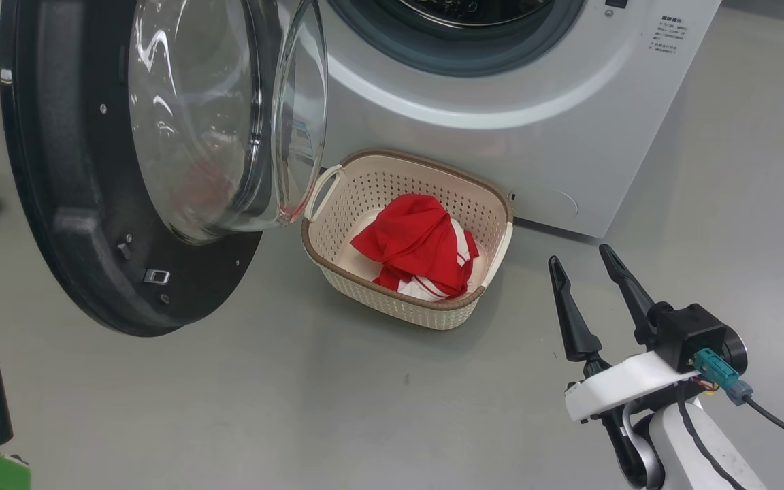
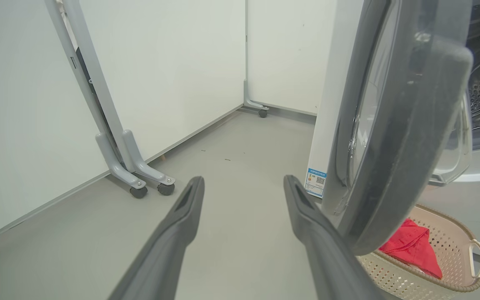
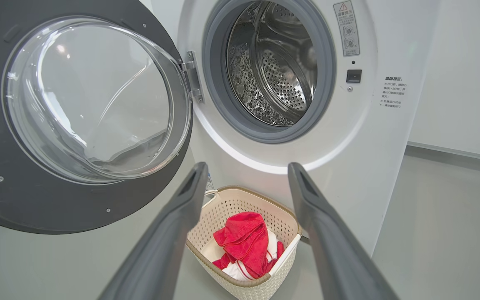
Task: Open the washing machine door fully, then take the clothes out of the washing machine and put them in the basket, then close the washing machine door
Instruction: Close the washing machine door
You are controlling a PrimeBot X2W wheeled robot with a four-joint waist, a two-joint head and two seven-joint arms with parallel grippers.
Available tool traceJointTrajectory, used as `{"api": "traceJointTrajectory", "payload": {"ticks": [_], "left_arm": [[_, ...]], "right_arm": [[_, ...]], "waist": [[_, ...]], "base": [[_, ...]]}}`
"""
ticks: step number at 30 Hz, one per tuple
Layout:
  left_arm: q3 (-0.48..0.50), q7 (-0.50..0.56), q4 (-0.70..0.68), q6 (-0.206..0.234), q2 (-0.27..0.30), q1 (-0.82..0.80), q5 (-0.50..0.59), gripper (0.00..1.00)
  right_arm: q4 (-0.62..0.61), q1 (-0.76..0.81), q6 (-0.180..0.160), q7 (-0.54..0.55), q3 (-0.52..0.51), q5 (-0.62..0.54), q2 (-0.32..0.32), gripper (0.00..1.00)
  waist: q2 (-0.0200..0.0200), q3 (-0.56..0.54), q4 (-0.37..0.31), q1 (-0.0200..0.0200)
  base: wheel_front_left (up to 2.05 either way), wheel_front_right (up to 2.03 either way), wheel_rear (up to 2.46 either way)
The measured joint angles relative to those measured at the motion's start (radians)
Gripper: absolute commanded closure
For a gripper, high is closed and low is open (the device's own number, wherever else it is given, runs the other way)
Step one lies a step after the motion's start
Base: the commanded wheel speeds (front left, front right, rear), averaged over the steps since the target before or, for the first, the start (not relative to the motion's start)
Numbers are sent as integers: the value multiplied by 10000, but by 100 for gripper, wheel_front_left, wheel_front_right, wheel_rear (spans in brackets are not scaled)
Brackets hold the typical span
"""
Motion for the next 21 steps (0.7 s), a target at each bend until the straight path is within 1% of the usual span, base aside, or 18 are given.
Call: {"api": "traceJointTrajectory", "payload": {"ticks": [21], "left_arm": [[-215,-115,257,-2,115,-72,0,0]], "right_arm": [[-4,-1,0,0,-56,0,6,0]], "waist": [[0,96,15,0]], "base": [[0,0,0]]}}
